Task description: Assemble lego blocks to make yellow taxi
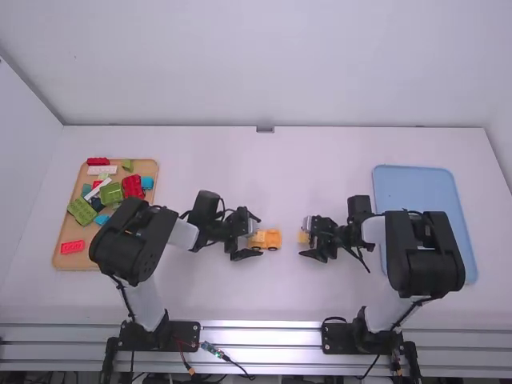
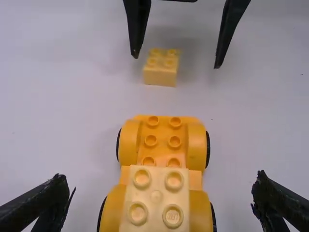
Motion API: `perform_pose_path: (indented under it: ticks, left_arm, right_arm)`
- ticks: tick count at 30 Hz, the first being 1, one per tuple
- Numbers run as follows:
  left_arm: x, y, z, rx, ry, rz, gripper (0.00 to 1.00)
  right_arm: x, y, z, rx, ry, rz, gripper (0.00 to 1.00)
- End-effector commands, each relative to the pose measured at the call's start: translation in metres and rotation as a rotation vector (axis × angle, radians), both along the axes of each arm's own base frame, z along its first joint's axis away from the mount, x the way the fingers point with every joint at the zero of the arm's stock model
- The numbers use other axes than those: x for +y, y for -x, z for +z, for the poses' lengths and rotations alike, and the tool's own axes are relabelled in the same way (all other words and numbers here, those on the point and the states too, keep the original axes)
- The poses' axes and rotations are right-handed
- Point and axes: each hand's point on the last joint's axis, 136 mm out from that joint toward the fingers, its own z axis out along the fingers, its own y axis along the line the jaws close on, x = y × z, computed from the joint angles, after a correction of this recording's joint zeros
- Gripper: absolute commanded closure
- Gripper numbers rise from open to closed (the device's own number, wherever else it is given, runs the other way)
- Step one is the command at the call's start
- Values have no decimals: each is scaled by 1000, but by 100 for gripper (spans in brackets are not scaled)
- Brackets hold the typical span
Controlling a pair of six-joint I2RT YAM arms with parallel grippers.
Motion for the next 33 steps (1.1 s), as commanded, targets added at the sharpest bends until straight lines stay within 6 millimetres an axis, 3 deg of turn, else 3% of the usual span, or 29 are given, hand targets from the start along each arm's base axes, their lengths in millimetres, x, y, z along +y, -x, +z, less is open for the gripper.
perform_pose_path:
  ticks: [1, 6, 10, 16, 28, 33]
  left_arm:
    - [1, 6, -4, 41, 13, 9, 1]
    - [1, 7, -4, 25, 22, 12, 1]
    - [2, 8, -4, 13, 25, 13, 1]
    - [1, 7, -4, 17, 24, 12, 1]
    - [2, 8, -4, 21, 23, 12, 1]
    - [2, 9, -4, 22, 22, 13, 1]
  right_arm:
    - [-1, -4, -2, -9, -2, 4, 19]
    - [0, -9, -11, 3, -49, -13, 14]
    - [-3, -11, -11, 31, -84, -9, 16]
    - [-4, -14, -3, 42, -92, 21, 29]
    - [-1, -12, -16, 95, -88, 32, 60]
    - [-1, -11, -15, 97, -93, 32, 62]
